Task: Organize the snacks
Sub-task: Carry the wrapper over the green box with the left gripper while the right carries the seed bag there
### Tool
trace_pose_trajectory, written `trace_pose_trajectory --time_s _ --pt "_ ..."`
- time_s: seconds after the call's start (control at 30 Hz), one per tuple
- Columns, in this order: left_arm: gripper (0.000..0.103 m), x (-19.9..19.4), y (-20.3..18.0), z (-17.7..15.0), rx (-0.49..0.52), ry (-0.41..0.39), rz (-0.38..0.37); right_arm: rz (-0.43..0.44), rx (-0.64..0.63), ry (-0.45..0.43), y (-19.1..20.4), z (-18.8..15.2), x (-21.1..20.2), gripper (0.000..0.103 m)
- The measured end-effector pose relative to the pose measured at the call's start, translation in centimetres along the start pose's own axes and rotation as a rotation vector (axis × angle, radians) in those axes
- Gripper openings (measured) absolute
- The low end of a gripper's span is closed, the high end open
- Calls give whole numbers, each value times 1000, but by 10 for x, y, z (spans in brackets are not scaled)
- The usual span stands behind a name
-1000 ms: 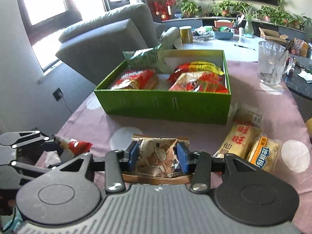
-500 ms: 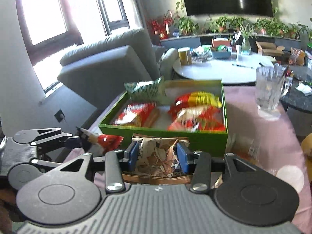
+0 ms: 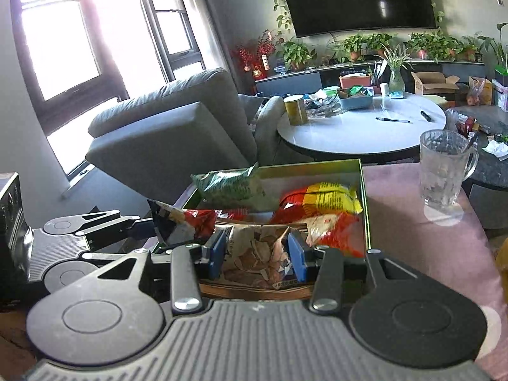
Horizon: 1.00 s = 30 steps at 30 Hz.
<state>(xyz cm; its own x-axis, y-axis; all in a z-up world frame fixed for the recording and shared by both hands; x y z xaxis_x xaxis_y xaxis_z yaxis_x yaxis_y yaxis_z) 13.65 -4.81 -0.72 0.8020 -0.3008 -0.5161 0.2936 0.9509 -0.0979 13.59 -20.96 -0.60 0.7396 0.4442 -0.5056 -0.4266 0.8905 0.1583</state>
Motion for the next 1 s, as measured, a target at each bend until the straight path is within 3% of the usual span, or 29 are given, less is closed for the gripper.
trace_pose_trajectory --time_s 0.5,0.73,1.0 --pt "46 59 19 -2 -50 76 13 -31 75 28 -25 14 40 62" --pt "47 71 21 -8 -75 106 -2 -38 99 47 -31 17 54 62" --pt "53 72 6 -11 -31 100 -17 -37 114 56 -29 23 65 62"
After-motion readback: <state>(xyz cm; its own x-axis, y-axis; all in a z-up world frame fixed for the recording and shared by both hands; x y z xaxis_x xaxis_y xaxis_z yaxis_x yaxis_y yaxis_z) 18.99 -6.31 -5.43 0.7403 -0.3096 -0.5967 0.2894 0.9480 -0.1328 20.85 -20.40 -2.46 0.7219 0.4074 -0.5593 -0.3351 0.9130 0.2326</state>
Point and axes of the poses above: each gripper's, at about its wrist camera, not at the fingertips, and x roughly the way its jaws point, y to its left, z to its top, the point moved 5 cm from there along x, roughly the way its jaws point, and after that the axes turned 9 degrees about -x, right-handed, at the moved point
